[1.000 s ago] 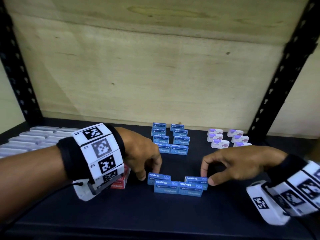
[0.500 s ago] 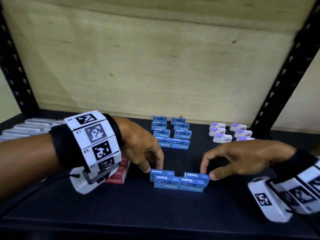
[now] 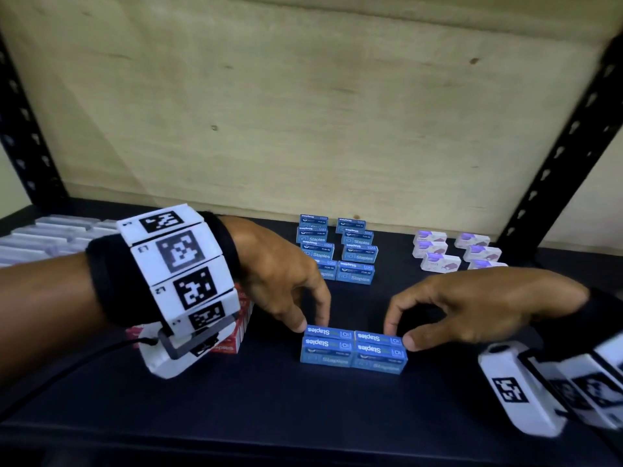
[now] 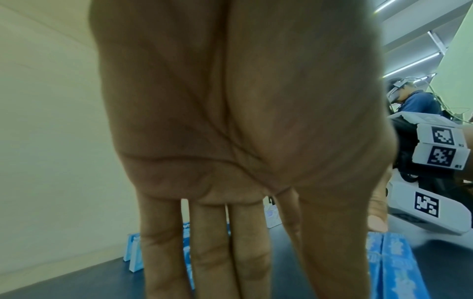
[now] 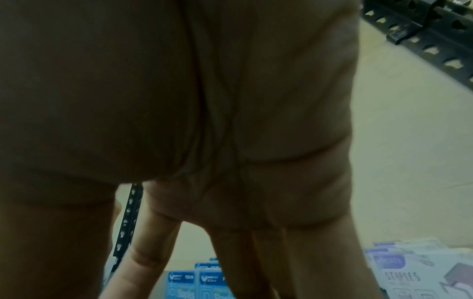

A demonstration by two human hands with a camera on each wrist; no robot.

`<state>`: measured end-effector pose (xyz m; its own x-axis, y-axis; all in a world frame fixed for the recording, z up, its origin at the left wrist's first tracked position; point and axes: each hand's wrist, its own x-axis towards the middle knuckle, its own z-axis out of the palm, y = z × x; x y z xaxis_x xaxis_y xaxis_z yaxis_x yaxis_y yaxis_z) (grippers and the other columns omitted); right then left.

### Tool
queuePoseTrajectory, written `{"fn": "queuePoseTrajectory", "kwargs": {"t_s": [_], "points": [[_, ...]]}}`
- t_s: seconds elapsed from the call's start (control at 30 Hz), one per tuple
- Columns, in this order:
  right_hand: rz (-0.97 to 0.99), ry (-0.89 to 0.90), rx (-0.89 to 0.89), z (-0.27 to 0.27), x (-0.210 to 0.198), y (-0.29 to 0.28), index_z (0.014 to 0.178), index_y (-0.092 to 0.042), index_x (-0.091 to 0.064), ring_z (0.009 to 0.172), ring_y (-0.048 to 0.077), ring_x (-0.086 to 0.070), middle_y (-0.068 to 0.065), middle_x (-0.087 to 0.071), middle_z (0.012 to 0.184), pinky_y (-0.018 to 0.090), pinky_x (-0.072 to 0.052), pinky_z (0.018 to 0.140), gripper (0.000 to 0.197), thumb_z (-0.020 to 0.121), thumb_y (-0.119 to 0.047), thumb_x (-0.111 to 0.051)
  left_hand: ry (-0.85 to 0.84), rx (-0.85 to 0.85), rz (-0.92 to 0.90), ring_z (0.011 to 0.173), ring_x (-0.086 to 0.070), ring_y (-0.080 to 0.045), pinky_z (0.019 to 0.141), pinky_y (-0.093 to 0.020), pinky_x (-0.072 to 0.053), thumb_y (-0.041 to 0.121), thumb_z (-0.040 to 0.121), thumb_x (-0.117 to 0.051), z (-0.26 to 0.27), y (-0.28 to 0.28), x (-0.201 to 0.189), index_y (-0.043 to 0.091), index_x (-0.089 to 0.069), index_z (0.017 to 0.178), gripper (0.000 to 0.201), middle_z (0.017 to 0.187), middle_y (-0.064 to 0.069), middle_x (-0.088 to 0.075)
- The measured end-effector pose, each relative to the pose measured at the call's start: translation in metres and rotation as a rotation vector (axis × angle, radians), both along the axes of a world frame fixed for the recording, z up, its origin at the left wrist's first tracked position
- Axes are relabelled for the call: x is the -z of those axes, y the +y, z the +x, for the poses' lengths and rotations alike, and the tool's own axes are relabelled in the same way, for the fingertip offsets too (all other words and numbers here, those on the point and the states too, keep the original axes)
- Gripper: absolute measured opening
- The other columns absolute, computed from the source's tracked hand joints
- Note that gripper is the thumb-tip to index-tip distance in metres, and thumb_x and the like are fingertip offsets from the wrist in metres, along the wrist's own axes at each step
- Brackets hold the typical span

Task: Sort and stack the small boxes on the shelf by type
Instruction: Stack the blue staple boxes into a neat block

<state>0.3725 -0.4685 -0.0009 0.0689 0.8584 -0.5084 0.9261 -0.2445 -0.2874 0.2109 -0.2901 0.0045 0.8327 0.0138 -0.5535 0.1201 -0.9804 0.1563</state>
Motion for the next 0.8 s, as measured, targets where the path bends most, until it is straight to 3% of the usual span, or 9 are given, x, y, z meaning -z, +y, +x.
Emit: {"fn": "queuePoseTrajectory", "kwargs": {"t_s": [0.2,0.3,0.37,0.43,0.53,0.6,0.67,0.73,0.8], "points": [[-0.003,-0.007,0.018,0.001,0.0,0.001,0.11,-0.05,-0.061,0.066,-0.002,-0.049,-0.02,-0.062,0.085,0.021,-0.044,0.074,0.018,0.093,-0.05,-0.059,-0.011,-0.028,-0.003,0.083,-0.061,0.005,0.087,-0.024,-0.049,0.04,0.093,-0.061,-0.001,0.001,0.001,0.046,-0.061,0.117,0.025,0.098,0.016,-0.07],[-0.04,-0.01,0.052,0.001,-0.002,0.003,0.11,-0.048,-0.062,0.064,-0.002,-0.05,-0.022,-0.06,0.075,0.018,-0.043,0.07,0.018,0.092,-0.048,-0.061,0.02,-0.086,0.007,0.099,-0.062,0.001,0.094,-0.025,-0.048,0.037,0.092,-0.063,0.0,0.003,0.0,0.044,-0.059,0.121,0.03,0.11,0.015,-0.069],[-0.042,0.005,0.1,0.005,-0.002,0.007,0.108,-0.044,-0.063,0.074,0.005,-0.057,-0.016,-0.065,0.085,0.024,-0.048,0.078,0.018,0.091,-0.046,-0.064,0.029,-0.135,-0.012,0.104,-0.063,-0.004,0.095,-0.026,-0.048,0.033,0.092,-0.064,0.001,0.006,-0.001,0.039,-0.06,0.122,0.031,0.113,0.012,-0.069],[-0.016,0.103,0.218,0.013,-0.001,0.014,0.104,-0.034,-0.066,0.079,0.015,-0.058,-0.006,-0.064,0.091,0.031,-0.055,0.08,0.015,0.091,-0.038,-0.068,-0.024,-0.195,-0.042,0.094,-0.067,-0.006,0.089,-0.026,-0.051,0.031,0.092,-0.065,0.004,0.01,-0.003,0.033,-0.063,0.116,0.025,0.106,0.009,-0.072],[0.055,0.099,0.355,0.026,-0.003,0.029,0.105,-0.019,-0.064,0.072,0.013,-0.057,0.004,-0.061,0.087,0.033,-0.058,0.072,0.018,0.091,-0.029,-0.068,-0.163,-0.241,0.069,0.08,-0.065,-0.007,0.074,-0.023,-0.049,0.035,0.091,-0.064,0.014,0.017,-0.01,0.028,-0.062,0.109,0.019,0.095,0.005,-0.072],[0.107,-0.001,0.353,0.03,-0.004,0.041,0.107,-0.018,-0.061,0.066,0.01,-0.056,0.002,-0.063,0.085,0.034,-0.058,0.07,0.019,0.092,-0.028,-0.067,-0.254,-0.248,0.178,0.08,-0.06,-0.01,0.075,-0.026,-0.048,0.038,0.09,-0.065,0.023,0.022,-0.014,0.026,-0.059,0.111,0.025,0.087,0.009,-0.064],[0.141,-0.053,0.327,0.031,-0.004,0.053,0.11,-0.016,-0.059,0.065,0.011,-0.056,0.002,-0.064,0.088,0.033,-0.057,0.067,0.022,0.093,-0.027,-0.066,-0.268,-0.253,0.257,0.074,-0.053,-0.007,0.068,-0.025,-0.043,0.039,0.09,-0.065,0.032,0.024,-0.016,0.024,-0.056,0.118,0.032,0.081,0.013,-0.053],[0.122,-0.094,0.296,0.029,-0.003,0.063,0.11,-0.015,-0.058,0.069,0.016,-0.058,0.003,-0.066,0.094,0.031,-0.055,0.064,0.023,0.093,-0.028,-0.066,-0.203,-0.243,0.326,0.077,-0.05,-0.01,0.063,-0.022,-0.037,0.037,0.092,-0.065,0.04,0.025,-0.016,0.021,-0.055,0.123,0.036,0.09,0.011,-0.057],[0.085,-0.144,0.265,0.026,0.0,0.07,0.112,-0.019,-0.058,0.078,0.023,-0.065,0.002,-0.069,0.105,0.031,-0.057,0.067,0.025,0.092,-0.032,-0.067,-0.115,-0.219,0.381,0.084,-0.05,-0.013,0.067,-0.023,-0.038,0.031,0.092,-0.066,0.048,0.026,-0.013,0.015,-0.06,0.122,0.034,0.105,0.004,-0.062]]}}
